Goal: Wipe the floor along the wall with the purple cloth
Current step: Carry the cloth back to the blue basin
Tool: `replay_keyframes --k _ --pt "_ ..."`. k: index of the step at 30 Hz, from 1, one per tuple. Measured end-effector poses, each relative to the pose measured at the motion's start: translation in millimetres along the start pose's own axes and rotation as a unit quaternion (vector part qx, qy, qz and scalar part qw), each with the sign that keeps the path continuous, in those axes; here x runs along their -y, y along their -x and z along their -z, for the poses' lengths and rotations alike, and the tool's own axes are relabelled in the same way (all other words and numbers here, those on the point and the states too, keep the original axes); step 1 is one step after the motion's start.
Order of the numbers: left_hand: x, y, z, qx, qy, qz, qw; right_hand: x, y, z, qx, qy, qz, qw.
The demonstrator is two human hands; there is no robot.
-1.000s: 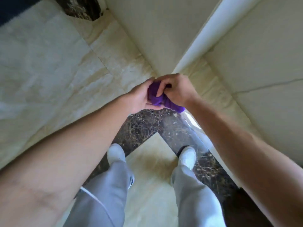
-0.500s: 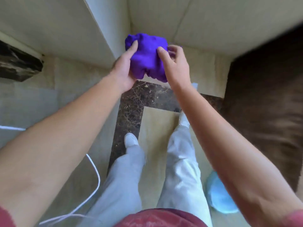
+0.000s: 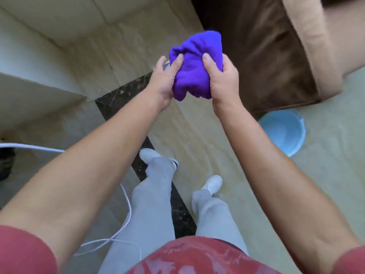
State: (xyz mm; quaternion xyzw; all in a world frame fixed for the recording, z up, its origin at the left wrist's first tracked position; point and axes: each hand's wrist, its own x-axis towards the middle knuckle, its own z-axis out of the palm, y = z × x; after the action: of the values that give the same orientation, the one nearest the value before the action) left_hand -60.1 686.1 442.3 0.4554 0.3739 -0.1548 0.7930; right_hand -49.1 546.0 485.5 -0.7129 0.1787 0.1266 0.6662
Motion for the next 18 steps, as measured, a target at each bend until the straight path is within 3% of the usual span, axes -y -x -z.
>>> replay_keyframes --k 2,4,8,12,18 --pt "37.9 8.7 -41.9 -0.048 -0.093 -0.023 0.994 -15.6 9.5 57.3 -0.044 -0.052 -0.008 0.998" --pt "70.5 15.8 -69.8 -0.050 -0.123 -0.036 0.991 -28.2 20.4 99.5 -0.078 -0.084 -0.018 0.993" --pt "138.7 46.1 -164.8 0.012 -0.214 -0.015 0.977 -54.2 40.2 210.1 -0.127 -0.118 -0.041 0.984" --pt "200.7 56.1 -252.8 0.145 -0.176 0.096 0.969 -74.8 51.8 315.2 -0.173 -0.134 -0.075 0.973" --pt "274.6 43.6 -343.7 0.175 -0.286 0.119 0.935 -121.9 44.4 450.7 -0.261 -0.089 -0.137 0.952"
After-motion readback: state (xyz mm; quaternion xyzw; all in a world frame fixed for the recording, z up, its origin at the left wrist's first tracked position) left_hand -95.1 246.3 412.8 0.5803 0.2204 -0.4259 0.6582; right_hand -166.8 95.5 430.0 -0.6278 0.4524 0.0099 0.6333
